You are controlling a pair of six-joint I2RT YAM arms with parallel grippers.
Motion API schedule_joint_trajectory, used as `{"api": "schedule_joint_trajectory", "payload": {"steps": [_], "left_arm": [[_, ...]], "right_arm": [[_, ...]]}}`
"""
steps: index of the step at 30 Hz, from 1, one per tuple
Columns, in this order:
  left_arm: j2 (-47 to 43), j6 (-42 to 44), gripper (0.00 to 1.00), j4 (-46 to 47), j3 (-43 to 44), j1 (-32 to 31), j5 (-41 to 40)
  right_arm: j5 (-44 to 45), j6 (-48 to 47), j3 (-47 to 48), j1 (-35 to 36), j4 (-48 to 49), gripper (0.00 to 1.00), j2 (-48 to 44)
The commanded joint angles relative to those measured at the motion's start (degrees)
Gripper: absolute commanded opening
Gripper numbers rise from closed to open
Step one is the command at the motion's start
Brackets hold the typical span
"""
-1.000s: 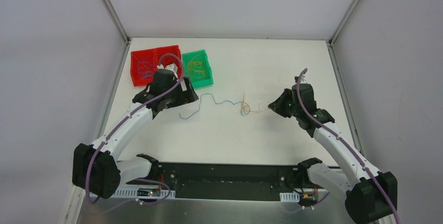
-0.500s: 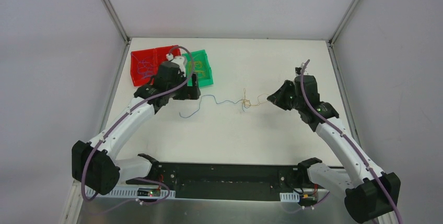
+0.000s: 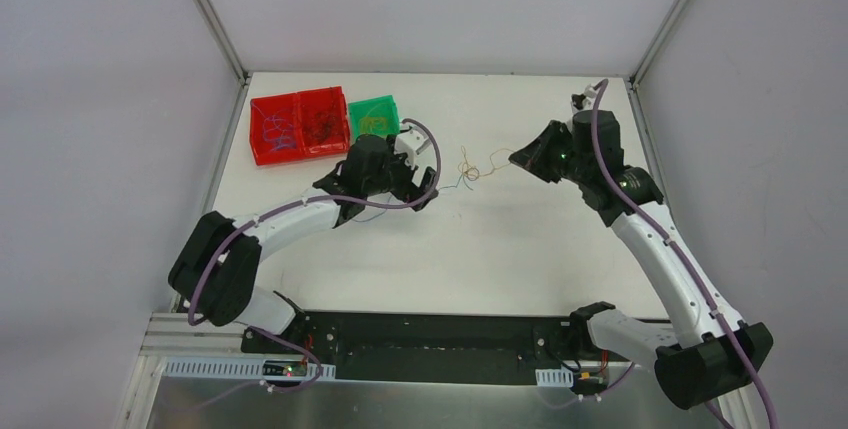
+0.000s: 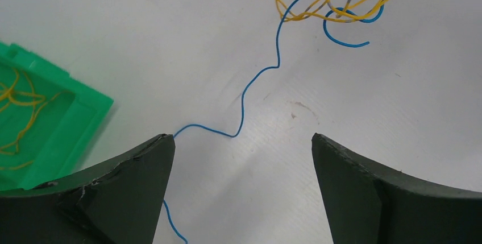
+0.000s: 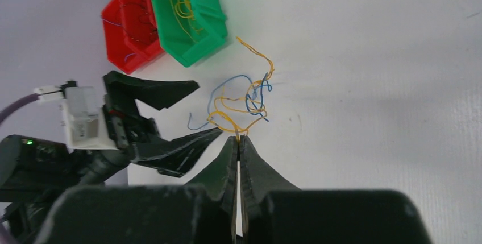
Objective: Untangle the cables
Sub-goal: Untie the cable.
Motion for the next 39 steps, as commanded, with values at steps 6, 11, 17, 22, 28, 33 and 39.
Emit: {"api": "schedule_joint_trajectory", "payload": {"steps": [6, 11, 17, 22, 28, 33, 39], "left_arm": [[9.22, 8.6, 0.92, 17.89, 3.44, 1.16, 15.52], [15.16, -0.1, 0.9, 29.25, 4.23, 3.37, 21.77], [19.4, -5.05, 0.86, 32.27, 6.69, 3.32, 24.91], [20.11, -6.74, 0.83, 33.97, 6.08, 2.4, 27.25], [19.91, -7.65, 0.75, 35.43, 3.49, -0.18, 25.5], [21.47, -8.43, 0.44, 36.77, 3.73, -2.62, 23.46], [18.87, -7.64, 0.0, 35.27, 0.46, -2.93, 19.61]], "right_arm": [[-5.93, 4.15, 8.43, 0.15, -1.71, 0.0, 0.6], [-6.32, 5.08, 9.7, 0.14, -1.71, 0.0, 0.56], [-6.72, 6.1, 9.97, 0.15, -1.2, 0.0, 0.71], [-6.61, 6.44, 9.71, 0.11, -0.84, 0.0, 0.93], [-7.1, 7.28, 8.56, 0.16, 0.52, 0.0, 1.03], [-6.71, 7.39, 8.01, 0.12, 0.84, 0.0, 1.17], [-1.01, 6.54, 6.84, -0.85, 0.21, 0.0, -2.18]]}}
